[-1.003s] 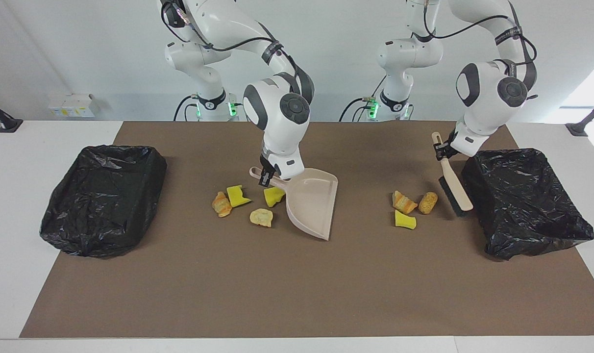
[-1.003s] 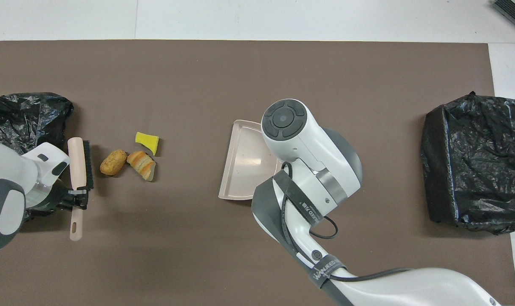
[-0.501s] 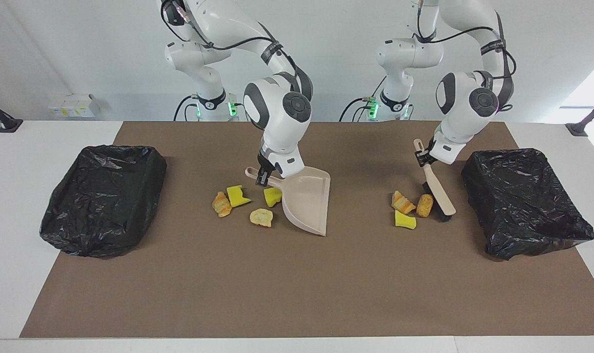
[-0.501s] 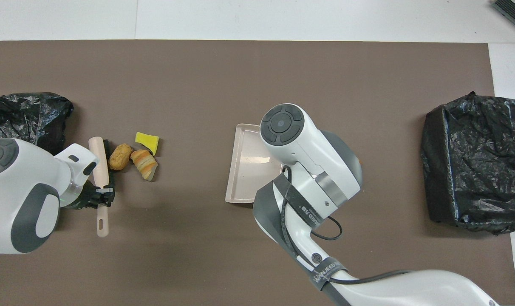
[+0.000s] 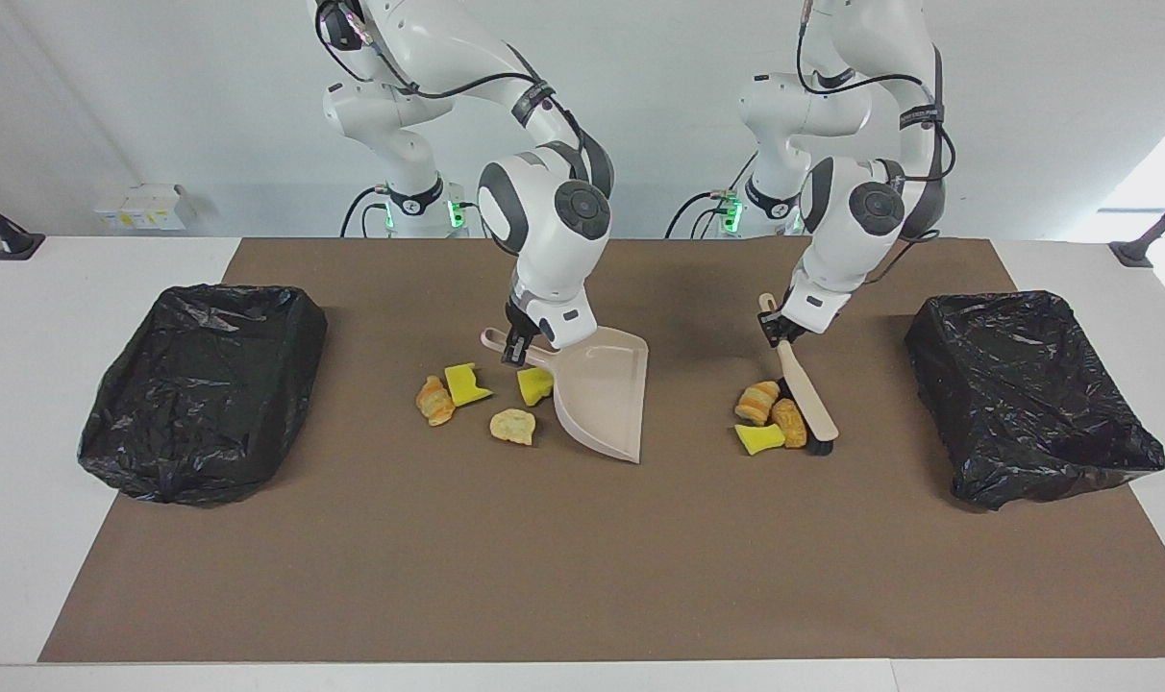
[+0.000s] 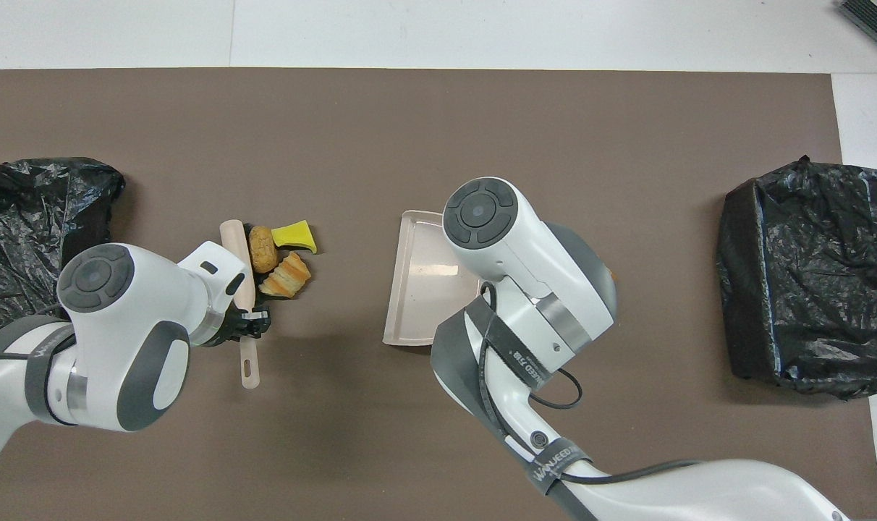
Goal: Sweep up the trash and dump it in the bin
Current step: 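Sweep the bread and sponge pieces into the dustpan with the left gripper's brush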
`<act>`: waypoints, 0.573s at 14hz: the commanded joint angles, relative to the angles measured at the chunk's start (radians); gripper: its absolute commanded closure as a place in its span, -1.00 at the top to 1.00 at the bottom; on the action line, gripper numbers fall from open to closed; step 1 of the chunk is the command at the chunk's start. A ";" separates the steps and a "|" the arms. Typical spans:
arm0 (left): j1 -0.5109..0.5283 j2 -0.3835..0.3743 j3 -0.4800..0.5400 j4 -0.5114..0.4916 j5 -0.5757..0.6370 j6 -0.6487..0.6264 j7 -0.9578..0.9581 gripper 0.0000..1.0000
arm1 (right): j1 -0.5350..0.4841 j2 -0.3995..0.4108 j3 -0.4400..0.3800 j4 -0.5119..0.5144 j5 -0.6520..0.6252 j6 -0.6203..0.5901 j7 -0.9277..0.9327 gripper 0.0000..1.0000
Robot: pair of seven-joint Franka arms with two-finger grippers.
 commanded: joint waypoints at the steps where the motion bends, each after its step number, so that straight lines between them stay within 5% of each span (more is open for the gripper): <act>1: -0.082 0.004 0.013 0.010 -0.062 0.032 -0.006 -1.00 | -0.003 -0.021 0.006 -0.030 -0.029 0.022 -0.034 -1.00; 8: -0.250 0.010 0.013 0.029 -0.184 0.087 -0.006 -1.00 | 0.011 0.000 0.007 -0.035 -0.039 0.074 -0.034 -1.00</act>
